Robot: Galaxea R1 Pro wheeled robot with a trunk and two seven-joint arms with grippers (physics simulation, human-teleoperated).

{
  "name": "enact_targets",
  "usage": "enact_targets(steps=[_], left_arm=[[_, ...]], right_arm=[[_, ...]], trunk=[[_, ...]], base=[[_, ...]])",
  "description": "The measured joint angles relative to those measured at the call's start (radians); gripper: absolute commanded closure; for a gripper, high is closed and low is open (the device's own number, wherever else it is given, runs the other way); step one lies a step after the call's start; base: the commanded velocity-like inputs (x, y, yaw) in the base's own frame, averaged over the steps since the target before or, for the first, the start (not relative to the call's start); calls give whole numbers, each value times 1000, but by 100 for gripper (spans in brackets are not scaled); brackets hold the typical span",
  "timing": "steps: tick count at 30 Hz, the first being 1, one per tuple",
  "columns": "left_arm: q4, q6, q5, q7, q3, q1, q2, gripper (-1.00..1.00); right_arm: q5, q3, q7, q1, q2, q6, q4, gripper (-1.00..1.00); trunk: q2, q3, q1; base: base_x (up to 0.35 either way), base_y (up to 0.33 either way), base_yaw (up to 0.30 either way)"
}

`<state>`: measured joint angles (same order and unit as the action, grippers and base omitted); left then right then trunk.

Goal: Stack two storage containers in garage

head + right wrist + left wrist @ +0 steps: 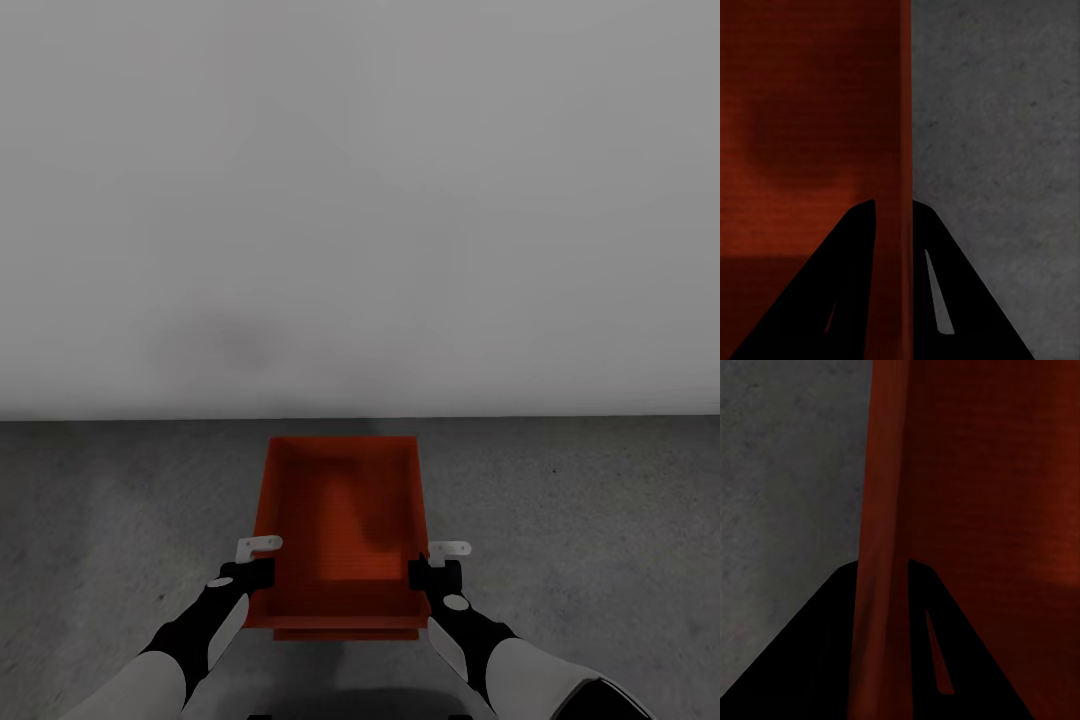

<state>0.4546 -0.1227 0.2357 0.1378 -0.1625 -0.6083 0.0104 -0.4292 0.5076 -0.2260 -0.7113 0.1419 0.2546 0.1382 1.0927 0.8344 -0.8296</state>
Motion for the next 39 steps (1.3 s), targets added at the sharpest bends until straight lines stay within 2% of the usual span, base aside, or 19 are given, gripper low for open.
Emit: enact_targets(steps=[3, 4, 5, 6, 16, 39], left_arm=[[0, 0, 5, -1, -7, 0, -3, 100], [0, -1, 13, -1, -16, 0, -6, 100], [-1, -2, 36, 2, -37, 0, -12, 100], [0, -1, 40, 3, -41, 0, -13, 100], [-2, -1, 42, 3, -44, 0, -13, 100], [-9, -1, 52, 3, -52, 0, -15, 100]], right_arm=[[-1, 0, -1, 0, 1, 0, -1, 100], [-2, 0, -2, 0, 3, 1, -3, 100], [-4, 2, -3, 0, 6, 2, -8, 100], [-5, 2, -3, 0, 5, 2, -8, 100], [-5, 3, -2, 0, 6, 2, -10, 100], [-5, 2, -2, 0, 8, 1, -18, 100]], trunk=[[0, 0, 0], [0, 0, 0], [7, 3, -4], [14, 6, -8], [84, 37, -46], [84, 38, -46]], base=[[0, 0, 0], [0, 0, 0], [0, 0, 0], [0, 0, 0], [0, 0, 0], [0, 0, 0]])
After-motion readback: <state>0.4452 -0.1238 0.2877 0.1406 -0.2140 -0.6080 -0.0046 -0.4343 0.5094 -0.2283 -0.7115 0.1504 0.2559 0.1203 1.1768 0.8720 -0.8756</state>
